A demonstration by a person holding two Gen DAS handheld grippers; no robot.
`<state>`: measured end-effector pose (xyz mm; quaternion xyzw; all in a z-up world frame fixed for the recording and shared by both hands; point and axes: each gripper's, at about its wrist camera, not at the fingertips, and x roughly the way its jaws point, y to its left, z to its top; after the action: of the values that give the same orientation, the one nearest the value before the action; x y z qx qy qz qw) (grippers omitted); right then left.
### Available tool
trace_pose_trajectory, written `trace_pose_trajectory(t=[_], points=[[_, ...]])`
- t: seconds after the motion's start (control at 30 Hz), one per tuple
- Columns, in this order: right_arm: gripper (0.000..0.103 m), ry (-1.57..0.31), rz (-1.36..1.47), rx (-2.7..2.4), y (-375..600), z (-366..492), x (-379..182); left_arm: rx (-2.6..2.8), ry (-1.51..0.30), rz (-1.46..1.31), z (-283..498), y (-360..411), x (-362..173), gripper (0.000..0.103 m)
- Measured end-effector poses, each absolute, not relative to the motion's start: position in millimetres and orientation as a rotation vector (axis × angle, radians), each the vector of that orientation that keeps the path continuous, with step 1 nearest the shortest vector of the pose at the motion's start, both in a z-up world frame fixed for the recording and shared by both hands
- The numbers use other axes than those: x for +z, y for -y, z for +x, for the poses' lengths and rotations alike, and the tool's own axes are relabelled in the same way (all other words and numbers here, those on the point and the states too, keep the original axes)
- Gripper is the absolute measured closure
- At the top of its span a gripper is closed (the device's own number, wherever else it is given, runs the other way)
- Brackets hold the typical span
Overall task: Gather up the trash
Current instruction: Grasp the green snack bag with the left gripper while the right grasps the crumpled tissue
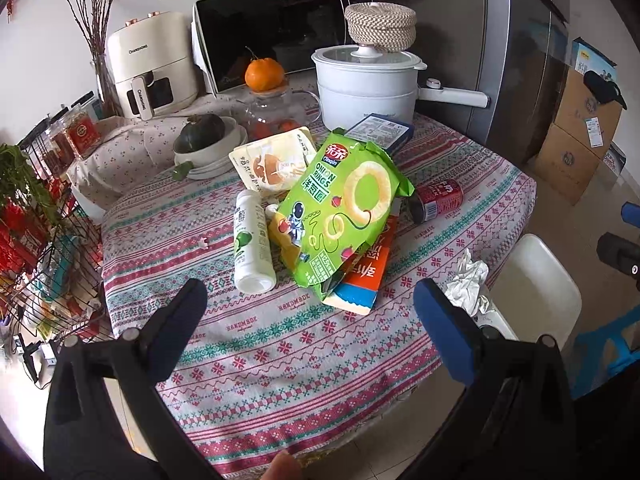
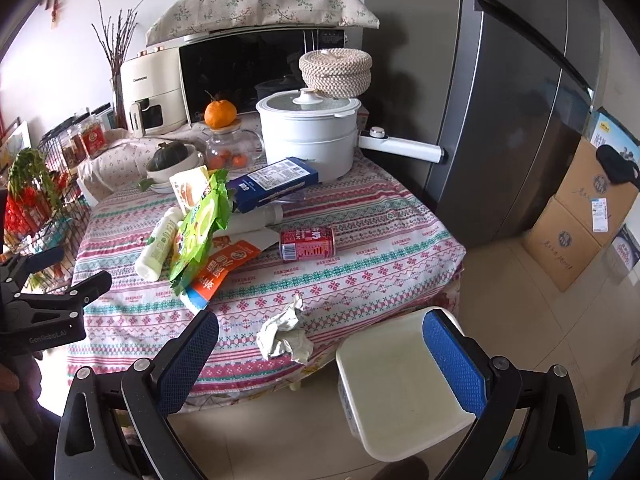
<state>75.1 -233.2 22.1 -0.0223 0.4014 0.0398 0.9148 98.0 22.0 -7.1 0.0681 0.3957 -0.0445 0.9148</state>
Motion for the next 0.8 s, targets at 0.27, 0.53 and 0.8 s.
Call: trace_pose_trajectory(t=[0.27,0.53,0.8], points=[[0.000,-0.989,0.128,0.144,264.2,124.7,-35.8,-0.182,-0.853,0.162,148.8,17.1,-51.1,0.024],[0.003,-1.029,0.231,0.155,282.9,148.5,-46.1,-0.120,-0.838,0.257,187.2,46.4,-77.3,0.052],[0.009,-1.101,0.220,0.178,268.9,157.1,-67.8,-0.050,-0.827,0.247,197.1,42.8,-76.1,0.091]])
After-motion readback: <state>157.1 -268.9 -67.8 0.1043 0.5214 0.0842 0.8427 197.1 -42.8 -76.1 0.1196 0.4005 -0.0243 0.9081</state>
